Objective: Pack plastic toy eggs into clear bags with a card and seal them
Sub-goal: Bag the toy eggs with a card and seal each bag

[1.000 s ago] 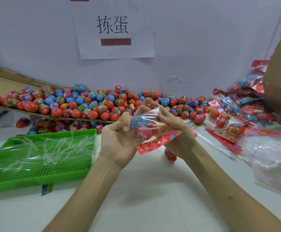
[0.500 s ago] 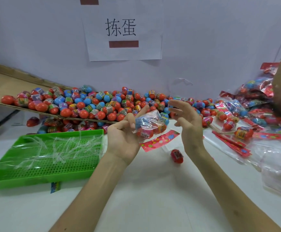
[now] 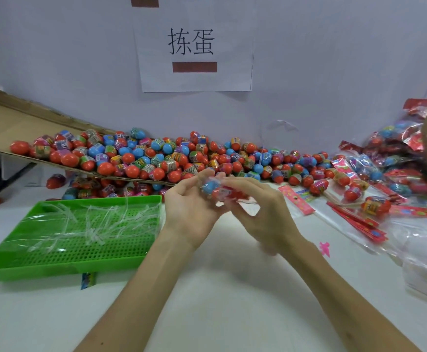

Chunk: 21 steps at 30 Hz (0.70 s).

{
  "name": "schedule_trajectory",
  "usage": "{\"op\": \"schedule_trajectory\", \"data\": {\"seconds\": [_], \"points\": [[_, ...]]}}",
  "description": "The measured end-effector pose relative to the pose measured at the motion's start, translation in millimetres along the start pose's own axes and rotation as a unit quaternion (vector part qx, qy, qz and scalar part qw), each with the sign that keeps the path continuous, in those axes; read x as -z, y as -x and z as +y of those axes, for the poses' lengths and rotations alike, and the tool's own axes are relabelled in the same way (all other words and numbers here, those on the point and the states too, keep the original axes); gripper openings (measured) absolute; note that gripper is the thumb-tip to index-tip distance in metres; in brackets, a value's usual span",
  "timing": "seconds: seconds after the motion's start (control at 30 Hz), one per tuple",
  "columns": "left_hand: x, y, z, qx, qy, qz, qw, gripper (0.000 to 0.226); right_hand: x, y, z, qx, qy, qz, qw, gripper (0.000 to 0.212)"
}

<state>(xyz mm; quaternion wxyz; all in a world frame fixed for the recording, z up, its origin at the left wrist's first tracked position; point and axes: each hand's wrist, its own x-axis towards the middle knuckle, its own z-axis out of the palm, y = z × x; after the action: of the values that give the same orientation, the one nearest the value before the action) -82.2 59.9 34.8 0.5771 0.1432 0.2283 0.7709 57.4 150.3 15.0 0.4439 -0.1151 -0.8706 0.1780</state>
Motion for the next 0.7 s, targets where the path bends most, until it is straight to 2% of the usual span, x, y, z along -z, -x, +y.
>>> {"op": "schedule_trajectory", "data": {"seconds": [0.1,0.2,0.27,0.33,0.43,0.57,0.7], "points": [[1.0,2.4,1.2,-0.024,-0.147,-0.011,0.989,0.038,6.7,-2.6,4.5,-0.121,-0.136,0.017,0.983,0.033],[-4.9,5.3,-3.3,-0.065,-0.317,0.007,0.946,0.046,10.9,-6.5,7.4,-0.177,-0.209,0.021,0.962,0.029],[-7.1,4.8,-7.0,-0.091,-0.382,0.025,0.92,0.05,12.0,-8.8,7.4,-0.216,-0.251,0.028,0.943,0.019],[-5.7,3.2,-8.0,-0.122,-0.39,0.023,0.912,0.047,12.4,-9.5,7.2,-0.254,-0.293,0.032,0.921,0.018],[-1.2,0.3,-8.4,-0.172,-0.39,0.028,0.904,0.033,15.0,-10.7,5.1,-0.226,-0.288,0.053,0.929,0.027],[-0.4,-0.7,-9.9,-0.209,-0.418,0.012,0.884,0.032,17.7,-13.1,3.6,-0.234,-0.259,0.101,0.932,0.017],[0.7,-0.5,-10.4,-0.215,-0.439,-0.004,0.872,0.03,18.4,-14.5,4.8,-0.243,-0.26,0.103,0.929,0.008]]}}
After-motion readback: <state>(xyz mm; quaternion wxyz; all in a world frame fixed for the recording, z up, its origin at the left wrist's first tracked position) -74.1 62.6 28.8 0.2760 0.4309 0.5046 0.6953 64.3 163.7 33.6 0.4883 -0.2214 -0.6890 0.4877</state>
